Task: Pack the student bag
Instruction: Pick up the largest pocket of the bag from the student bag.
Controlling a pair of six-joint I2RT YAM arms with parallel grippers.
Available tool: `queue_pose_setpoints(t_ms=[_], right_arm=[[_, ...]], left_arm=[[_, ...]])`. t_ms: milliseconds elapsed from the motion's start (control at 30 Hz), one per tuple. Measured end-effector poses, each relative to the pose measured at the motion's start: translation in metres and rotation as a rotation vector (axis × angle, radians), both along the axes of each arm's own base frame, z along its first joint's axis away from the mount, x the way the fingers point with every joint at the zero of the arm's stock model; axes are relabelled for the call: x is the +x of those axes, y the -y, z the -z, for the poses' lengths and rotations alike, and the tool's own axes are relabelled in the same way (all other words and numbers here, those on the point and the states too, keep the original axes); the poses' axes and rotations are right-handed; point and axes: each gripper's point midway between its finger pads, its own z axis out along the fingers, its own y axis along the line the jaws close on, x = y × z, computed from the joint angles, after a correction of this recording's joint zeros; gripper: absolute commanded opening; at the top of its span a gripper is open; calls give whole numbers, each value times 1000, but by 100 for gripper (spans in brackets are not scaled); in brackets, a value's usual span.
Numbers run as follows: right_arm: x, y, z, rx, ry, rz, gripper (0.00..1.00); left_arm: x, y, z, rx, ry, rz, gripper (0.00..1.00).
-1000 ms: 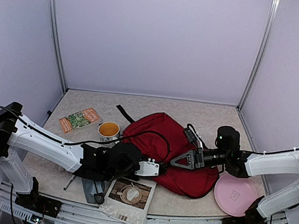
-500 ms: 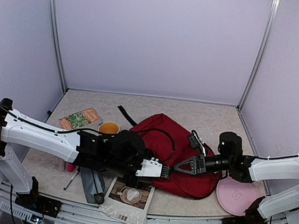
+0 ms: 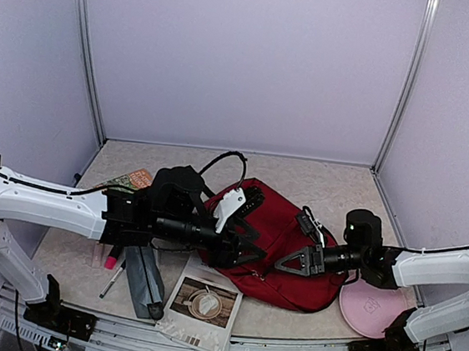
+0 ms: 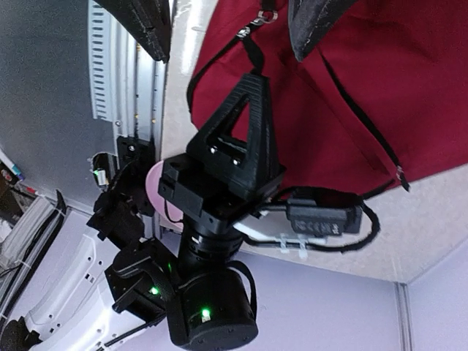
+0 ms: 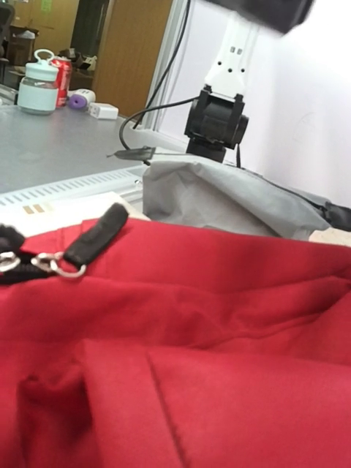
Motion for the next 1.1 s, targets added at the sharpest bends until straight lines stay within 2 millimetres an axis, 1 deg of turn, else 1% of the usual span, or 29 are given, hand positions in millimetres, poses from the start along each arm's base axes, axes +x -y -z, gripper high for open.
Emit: queue_pose_setpoints(t_ms=[100,200,267,300,400,533,633,700,800,867,933,967,1033,1100], right_arm=[[-1,1,3,-4,-7,0,0],[-2,1,2,-4,-9,-3,0],[-4,0,2,-3,-9,-7,0],[-4,0,1,-1,-8,-10,0],[-6,0,-3,8,4,-13,0],[-7,-1,-6,16,7,-19,0],[-8,-1,-6,17,4,-24,0],[-9,0,-6,17,3,-25,0],[-9,0,-5,11,-4,-26,0],[-10,0,-4,7,-8,-26,0],[-10,1,-3,5,-11,-26,0],[-10,1,-3,5,-11,-26,0],[-10,1,-3,3,-12,-26,0],[-10,1,-2,0,-15,-26,0]], left_arm=[[-12,3,22,-19,-133,-11,59],[-16,13,43,-12,-222,-6,61],[-15,17,57,0,-271,-15,59],[-15,18,62,7,-284,-20,56],[-8,18,72,14,-305,-57,50],[1,18,87,34,-327,-100,47],[3,18,100,57,-348,-106,45],[1,19,105,68,-361,-96,37],[0,19,108,70,-374,-90,23],[1,19,108,69,-379,-88,19],[1,19,109,70,-388,-77,18],[1,21,110,71,-393,-70,19],[-1,24,111,72,-404,-47,27],[-4,30,111,72,-413,-14,31]])
